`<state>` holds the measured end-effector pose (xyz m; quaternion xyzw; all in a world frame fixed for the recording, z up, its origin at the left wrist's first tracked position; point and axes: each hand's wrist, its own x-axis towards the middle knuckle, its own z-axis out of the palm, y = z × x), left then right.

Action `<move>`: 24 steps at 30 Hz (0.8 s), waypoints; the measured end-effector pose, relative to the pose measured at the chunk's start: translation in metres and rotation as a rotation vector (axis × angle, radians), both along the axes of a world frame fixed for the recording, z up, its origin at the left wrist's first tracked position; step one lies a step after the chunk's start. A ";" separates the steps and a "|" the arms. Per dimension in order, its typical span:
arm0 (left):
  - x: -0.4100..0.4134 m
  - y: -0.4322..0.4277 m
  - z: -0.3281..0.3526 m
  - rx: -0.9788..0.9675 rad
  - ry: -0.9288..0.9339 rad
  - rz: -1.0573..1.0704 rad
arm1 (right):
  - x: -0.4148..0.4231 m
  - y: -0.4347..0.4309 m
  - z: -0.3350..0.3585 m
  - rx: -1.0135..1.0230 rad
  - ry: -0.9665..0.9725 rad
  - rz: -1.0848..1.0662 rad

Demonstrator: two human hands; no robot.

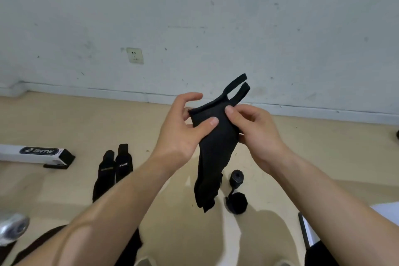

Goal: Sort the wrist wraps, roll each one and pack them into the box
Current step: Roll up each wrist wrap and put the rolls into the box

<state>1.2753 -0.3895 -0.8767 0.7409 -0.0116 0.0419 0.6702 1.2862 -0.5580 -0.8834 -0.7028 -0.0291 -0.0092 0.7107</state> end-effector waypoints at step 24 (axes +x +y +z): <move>0.018 -0.003 -0.003 -0.035 0.066 -0.144 | 0.004 -0.015 0.006 0.213 0.102 0.066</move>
